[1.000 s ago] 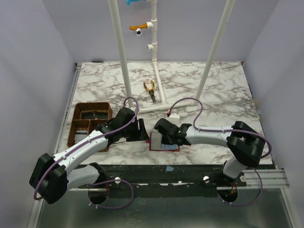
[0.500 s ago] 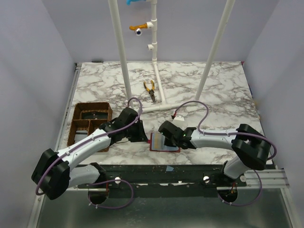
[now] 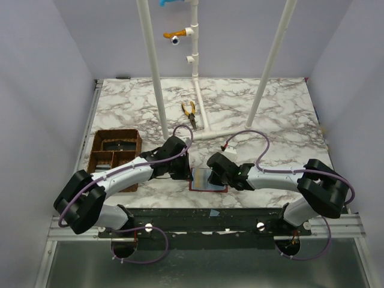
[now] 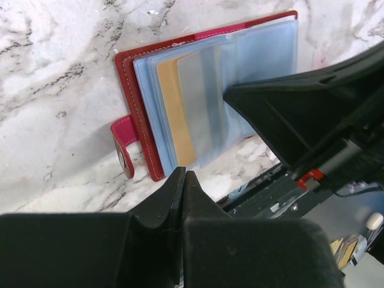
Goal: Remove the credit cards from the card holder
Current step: Remove the credit card from the card holder.
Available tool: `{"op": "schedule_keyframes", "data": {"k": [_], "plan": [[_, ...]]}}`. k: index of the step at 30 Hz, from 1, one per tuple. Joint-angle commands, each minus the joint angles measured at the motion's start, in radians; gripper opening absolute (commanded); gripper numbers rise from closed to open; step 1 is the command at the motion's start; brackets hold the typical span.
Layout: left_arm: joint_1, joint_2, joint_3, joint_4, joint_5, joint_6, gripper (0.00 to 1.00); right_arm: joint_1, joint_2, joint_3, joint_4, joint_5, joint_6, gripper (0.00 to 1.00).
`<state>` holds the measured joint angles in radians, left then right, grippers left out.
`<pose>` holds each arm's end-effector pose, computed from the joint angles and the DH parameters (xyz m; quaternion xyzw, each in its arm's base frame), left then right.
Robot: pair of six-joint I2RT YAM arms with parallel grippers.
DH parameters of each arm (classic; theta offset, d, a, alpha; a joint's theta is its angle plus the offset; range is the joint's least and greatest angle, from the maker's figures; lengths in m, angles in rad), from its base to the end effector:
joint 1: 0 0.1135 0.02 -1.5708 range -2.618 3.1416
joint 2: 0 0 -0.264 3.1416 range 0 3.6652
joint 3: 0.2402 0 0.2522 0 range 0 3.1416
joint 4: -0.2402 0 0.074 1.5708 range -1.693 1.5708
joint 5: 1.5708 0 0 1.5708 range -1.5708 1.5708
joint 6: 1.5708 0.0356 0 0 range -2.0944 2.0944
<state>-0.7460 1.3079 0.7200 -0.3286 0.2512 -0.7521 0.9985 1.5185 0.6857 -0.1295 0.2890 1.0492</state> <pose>0.1809 -0.1792 0.1964 0.0374 0.9396 -0.3040 0.1527 0.1587 0.2275 0.1476 0.0671 0.9427 0.1818 0.2715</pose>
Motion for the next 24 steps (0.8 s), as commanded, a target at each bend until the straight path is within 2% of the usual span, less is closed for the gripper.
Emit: {"op": "schedule_keyframes", "data": {"k": [1,14,24], "plan": [[-0.006,0.071,0.019,0.078,0.005,0.004,0.00,-0.001,0.043,-0.068,-0.035,-0.078,0.015,0.01],[-0.007,0.225,0.056,0.131,0.009,0.008,0.00,-0.012,0.032,-0.104,-0.006,-0.100,0.020,0.01],[-0.015,0.278,0.068,0.157,0.034,0.017,0.00,-0.019,0.034,-0.117,0.008,-0.112,0.019,0.01]]}}
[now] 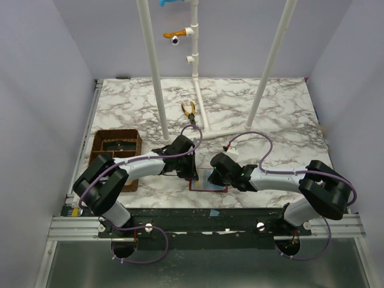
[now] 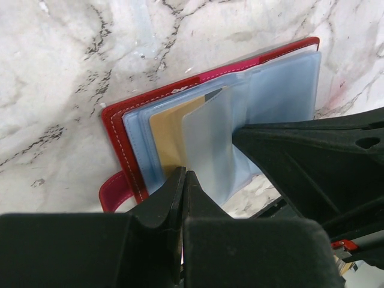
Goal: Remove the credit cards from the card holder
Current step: Remove the credit card from the card holder.
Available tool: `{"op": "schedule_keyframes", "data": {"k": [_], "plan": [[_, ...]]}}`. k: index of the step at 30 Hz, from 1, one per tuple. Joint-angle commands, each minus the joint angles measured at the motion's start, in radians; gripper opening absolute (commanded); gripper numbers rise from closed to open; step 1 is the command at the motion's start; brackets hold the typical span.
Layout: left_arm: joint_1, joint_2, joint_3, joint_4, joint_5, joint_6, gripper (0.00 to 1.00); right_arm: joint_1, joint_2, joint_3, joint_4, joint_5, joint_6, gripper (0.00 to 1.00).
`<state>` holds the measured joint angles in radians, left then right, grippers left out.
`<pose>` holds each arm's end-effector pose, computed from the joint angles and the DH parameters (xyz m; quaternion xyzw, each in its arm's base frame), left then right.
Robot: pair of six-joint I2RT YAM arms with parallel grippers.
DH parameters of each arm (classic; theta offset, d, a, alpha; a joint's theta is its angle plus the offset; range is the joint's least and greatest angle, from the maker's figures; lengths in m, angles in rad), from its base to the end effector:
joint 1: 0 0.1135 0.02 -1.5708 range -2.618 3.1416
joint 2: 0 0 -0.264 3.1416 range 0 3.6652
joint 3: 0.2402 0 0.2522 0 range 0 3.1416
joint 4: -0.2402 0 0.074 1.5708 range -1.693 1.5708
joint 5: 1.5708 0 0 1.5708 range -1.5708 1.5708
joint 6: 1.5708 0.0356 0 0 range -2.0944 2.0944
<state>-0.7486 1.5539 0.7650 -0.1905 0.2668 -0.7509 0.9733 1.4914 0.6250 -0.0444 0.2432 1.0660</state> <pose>0.2069 -0.2050 0.1560 0.0377 0.9481 -0.2899 0.1247 0.1590 0.2184 0.1431 0.0828 0.9362 0.2139 0.2662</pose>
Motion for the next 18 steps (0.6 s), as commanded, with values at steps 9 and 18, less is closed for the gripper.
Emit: {"op": "schedule_keyframes", "data": {"k": [9,18], "plan": [[-0.023,0.063,0.038,0.022,0.031,0.009,0.00,0.001,0.058,-0.053,-0.072,-0.072,-0.004,0.01],[-0.031,0.083,0.048,0.030,0.048,0.002,0.00,-0.001,-0.037,0.028,-0.131,-0.040,-0.051,0.15]]}}
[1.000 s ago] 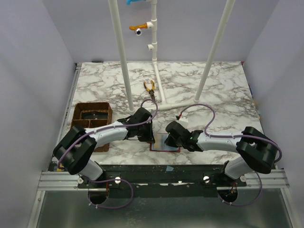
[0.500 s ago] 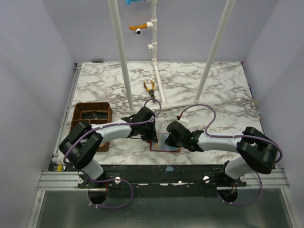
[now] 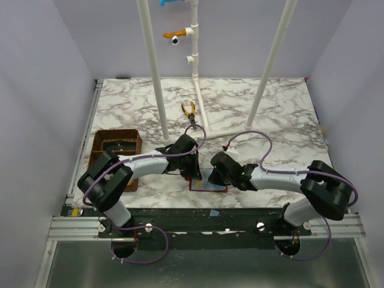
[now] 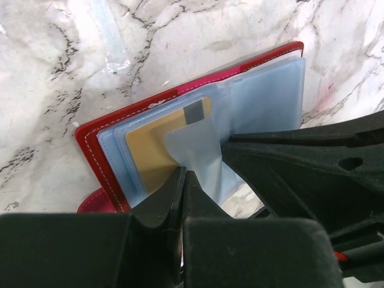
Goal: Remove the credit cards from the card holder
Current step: Remove the credit card from the card holder.
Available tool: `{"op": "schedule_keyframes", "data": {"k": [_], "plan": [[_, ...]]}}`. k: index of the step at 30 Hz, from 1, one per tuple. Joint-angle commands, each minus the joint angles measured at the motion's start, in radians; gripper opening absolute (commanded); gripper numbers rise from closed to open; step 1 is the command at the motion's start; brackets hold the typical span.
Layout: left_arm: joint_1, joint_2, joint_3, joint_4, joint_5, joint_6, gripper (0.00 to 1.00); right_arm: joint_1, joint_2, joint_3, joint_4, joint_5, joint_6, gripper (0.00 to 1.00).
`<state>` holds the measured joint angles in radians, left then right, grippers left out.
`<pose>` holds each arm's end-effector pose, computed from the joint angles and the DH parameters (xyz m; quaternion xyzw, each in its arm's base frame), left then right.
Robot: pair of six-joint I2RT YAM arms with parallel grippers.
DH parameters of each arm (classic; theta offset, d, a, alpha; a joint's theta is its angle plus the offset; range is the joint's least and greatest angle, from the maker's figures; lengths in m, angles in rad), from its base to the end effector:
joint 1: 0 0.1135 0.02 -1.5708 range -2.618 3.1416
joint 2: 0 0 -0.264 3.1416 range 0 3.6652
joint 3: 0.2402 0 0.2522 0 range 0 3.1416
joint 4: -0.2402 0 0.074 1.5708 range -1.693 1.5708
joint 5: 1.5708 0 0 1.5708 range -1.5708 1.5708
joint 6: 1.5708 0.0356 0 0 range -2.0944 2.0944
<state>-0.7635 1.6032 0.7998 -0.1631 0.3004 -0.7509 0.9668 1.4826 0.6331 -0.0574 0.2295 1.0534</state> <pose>0.2117 -0.2172 0.1538 0.0505 0.9437 -0.3059 0.1157 0.1603 0.2181 0.1466 0.0779 0.9367 0.2166 0.2638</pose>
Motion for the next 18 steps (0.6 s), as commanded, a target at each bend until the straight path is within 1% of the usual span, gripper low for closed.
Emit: {"op": "schedule_keyframes", "data": {"k": [1,8,12,18], "plan": [[-0.016,0.035,0.016,0.004,0.017,0.001,0.00,0.006,-0.043,0.030,-0.126,-0.021,-0.043,0.17],[-0.019,0.047,0.013,0.024,0.040,-0.013,0.00,0.005,-0.114,0.063,-0.167,0.010,-0.053,0.29],[-0.023,0.055,0.017,0.033,0.049,-0.019,0.00,0.006,-0.148,0.076,-0.206,0.033,-0.052,0.32],[-0.032,0.065,0.042,0.026,0.054,-0.019,0.00,0.006,-0.197,0.085,-0.264,0.067,-0.048,0.34]]}}
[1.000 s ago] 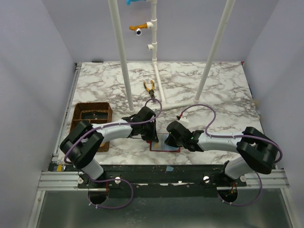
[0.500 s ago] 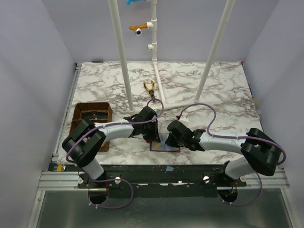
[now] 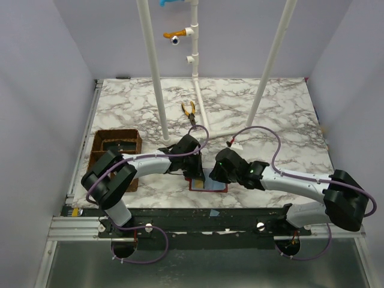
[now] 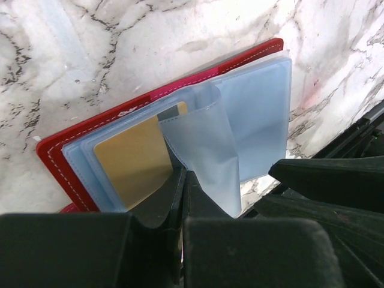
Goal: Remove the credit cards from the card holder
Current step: Remove the credit card from the card holder.
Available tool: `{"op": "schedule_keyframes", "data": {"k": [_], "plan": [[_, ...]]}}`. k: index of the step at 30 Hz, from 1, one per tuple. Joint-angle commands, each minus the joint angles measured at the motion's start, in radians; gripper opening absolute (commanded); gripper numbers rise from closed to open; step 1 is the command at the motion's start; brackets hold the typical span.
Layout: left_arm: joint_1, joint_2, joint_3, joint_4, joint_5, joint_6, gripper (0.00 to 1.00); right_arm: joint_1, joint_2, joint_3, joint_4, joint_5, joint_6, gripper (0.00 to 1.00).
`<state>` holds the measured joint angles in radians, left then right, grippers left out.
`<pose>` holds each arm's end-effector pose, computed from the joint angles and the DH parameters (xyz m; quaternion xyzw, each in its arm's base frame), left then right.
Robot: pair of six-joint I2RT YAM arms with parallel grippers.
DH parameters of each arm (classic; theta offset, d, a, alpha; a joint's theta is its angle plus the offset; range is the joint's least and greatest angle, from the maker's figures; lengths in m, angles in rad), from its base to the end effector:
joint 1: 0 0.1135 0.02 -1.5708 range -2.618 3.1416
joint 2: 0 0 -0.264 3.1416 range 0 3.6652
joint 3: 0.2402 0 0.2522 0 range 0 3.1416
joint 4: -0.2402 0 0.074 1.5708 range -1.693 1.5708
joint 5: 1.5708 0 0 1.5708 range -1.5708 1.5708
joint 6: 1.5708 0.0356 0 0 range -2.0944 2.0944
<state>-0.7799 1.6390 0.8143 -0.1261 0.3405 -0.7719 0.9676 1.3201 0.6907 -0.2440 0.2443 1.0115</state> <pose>0.2126 -0.2270 0.1502 0.0554 0.9384 -0.3257 0.1016 0.1532 0.2072 0.1904 0.0621 0.9317 0.2206 0.2819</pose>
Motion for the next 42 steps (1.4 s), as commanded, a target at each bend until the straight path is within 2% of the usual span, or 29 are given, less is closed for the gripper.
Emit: {"op": "schedule_keyframes", "data": {"k": [1,10,14,24,30,42], "plan": [[-0.017,0.032,0.034,-0.011,0.016,0.002,0.00,0.005,-0.046,0.027,-0.086,0.058,-0.005,0.34],[-0.053,0.082,0.090,0.000,0.035,-0.015,0.00,0.005,-0.144,0.011,-0.158,0.106,0.025,0.34],[-0.062,0.099,0.113,0.005,0.047,-0.023,0.00,0.005,-0.164,-0.020,-0.148,0.076,0.031,0.29],[-0.067,0.108,0.129,0.011,0.070,-0.034,0.00,0.007,-0.125,-0.169,0.156,-0.096,0.057,0.17],[-0.067,0.103,0.135,0.009,0.088,-0.033,0.00,0.007,-0.085,-0.201,0.288,-0.155,0.077,0.15],[-0.067,0.088,0.143,0.011,0.106,-0.035,0.00,0.051,-0.014,-0.229,0.352,-0.125,0.125,0.11]]}}
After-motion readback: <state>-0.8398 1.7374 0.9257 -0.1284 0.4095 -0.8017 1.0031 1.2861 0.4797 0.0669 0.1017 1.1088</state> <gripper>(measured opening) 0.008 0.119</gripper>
